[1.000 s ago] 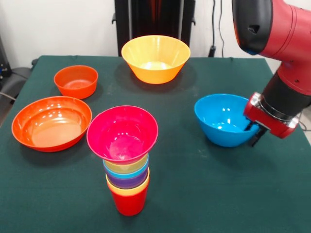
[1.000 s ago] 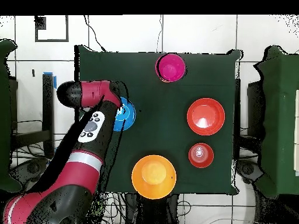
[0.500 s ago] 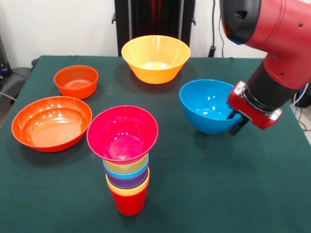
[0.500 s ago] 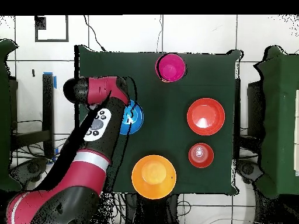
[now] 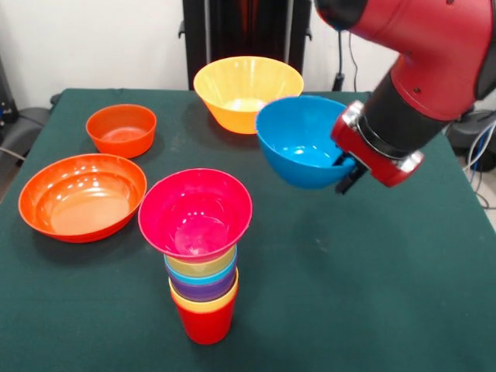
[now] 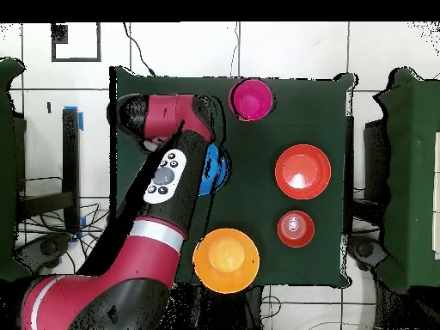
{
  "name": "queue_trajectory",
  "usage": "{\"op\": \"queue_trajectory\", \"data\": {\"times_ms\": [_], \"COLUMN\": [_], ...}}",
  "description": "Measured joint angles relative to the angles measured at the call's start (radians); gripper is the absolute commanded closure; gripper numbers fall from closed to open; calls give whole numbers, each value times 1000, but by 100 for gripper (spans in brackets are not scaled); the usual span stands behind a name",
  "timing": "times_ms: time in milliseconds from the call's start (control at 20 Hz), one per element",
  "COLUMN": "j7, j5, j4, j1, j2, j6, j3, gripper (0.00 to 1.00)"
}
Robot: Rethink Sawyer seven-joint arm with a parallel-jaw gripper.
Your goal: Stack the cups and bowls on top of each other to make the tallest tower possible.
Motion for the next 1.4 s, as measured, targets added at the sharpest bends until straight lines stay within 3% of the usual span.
{"op": "queue_trajectory", "data": {"times_ms": [350, 900, 1400], "j7": [-1, -43, -183], "j5": [-32, -97, -145], "j4": [-40, -91, -117], "j1": [-60, -112, -150], "j2": [-62, -106, -142], "j6": [94, 114, 131], "j3": [10, 22, 45], "gripper": [100, 100, 100]}}
